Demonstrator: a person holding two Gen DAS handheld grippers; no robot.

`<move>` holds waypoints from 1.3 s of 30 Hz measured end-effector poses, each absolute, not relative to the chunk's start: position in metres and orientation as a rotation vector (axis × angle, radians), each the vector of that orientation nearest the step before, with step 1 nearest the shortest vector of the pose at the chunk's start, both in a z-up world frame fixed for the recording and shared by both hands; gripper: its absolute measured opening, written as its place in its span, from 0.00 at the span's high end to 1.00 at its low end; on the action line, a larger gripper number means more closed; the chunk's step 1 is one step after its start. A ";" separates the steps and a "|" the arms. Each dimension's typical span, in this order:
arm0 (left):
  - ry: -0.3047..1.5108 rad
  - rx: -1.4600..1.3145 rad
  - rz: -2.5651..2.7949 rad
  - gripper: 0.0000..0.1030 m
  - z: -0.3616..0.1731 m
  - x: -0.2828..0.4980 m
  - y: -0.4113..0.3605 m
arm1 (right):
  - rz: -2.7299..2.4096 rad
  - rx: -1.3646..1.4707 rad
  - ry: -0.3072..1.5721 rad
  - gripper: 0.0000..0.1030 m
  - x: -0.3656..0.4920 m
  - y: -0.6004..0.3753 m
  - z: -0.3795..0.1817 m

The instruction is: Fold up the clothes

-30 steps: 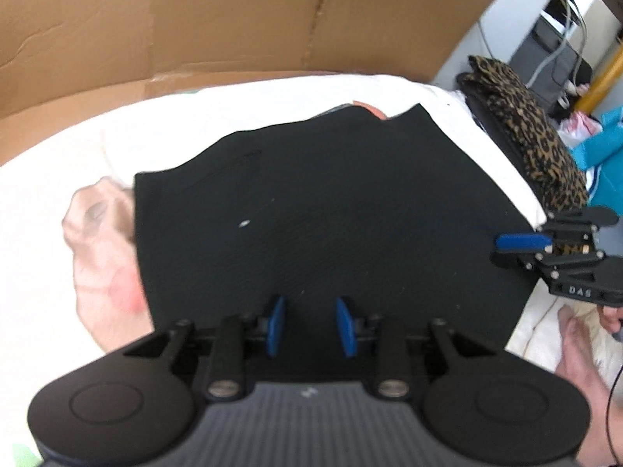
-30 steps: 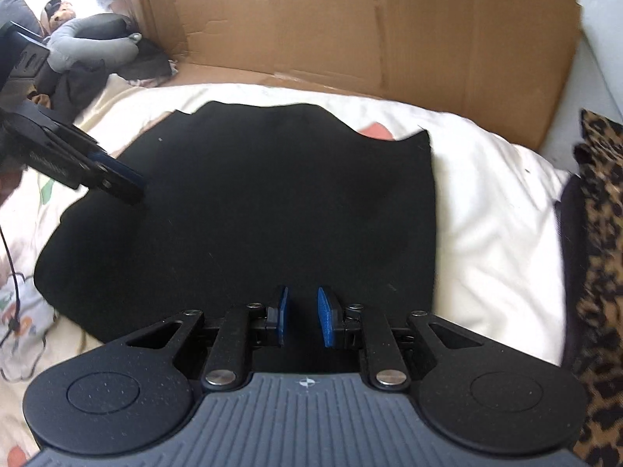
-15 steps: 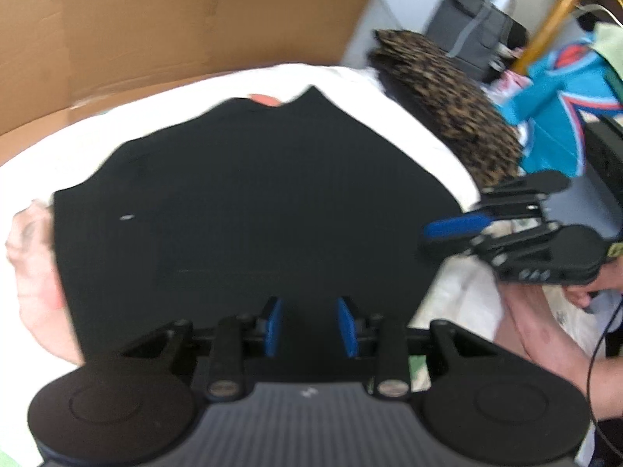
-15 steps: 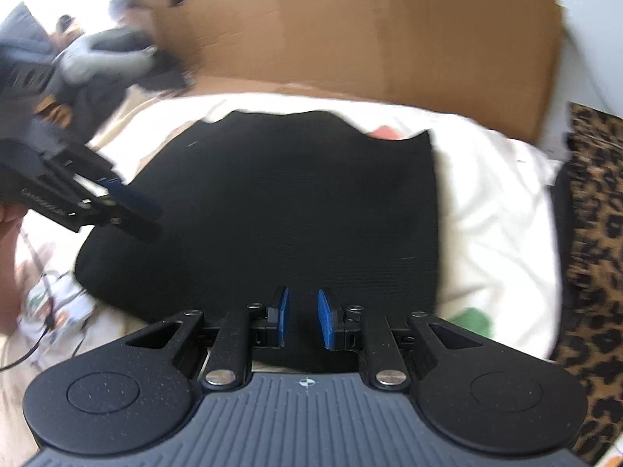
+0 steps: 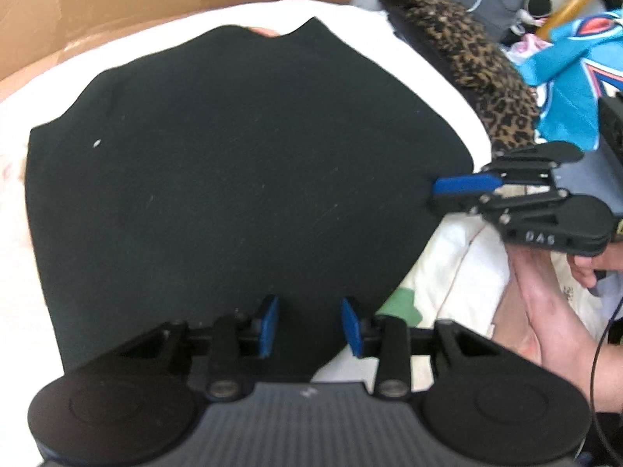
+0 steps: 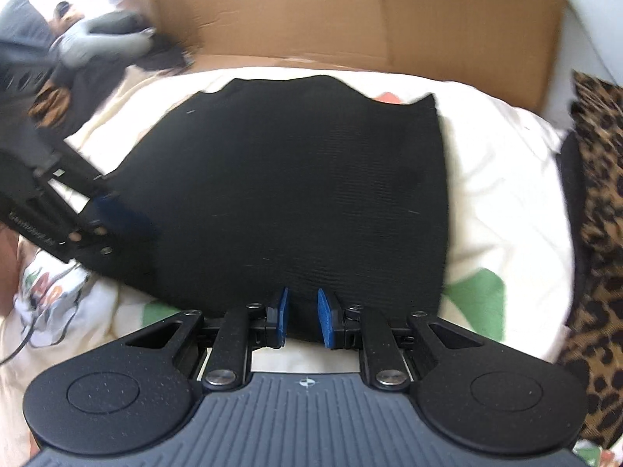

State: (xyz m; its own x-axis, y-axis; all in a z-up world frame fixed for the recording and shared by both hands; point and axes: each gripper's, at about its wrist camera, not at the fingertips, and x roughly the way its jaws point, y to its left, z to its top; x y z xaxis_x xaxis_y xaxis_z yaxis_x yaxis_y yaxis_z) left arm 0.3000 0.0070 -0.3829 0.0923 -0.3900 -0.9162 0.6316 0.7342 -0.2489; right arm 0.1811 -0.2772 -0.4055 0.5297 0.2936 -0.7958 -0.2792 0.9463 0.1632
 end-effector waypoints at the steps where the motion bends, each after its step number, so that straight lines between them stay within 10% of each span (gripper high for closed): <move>1: 1.273 0.241 -0.762 0.62 -0.382 0.299 0.006 | 0.330 0.025 0.951 0.78 0.180 -0.281 -0.406; 39: 1.175 0.059 -0.545 0.60 -0.392 0.271 -0.080 | 0.234 0.339 0.925 0.80 0.170 -0.348 -0.428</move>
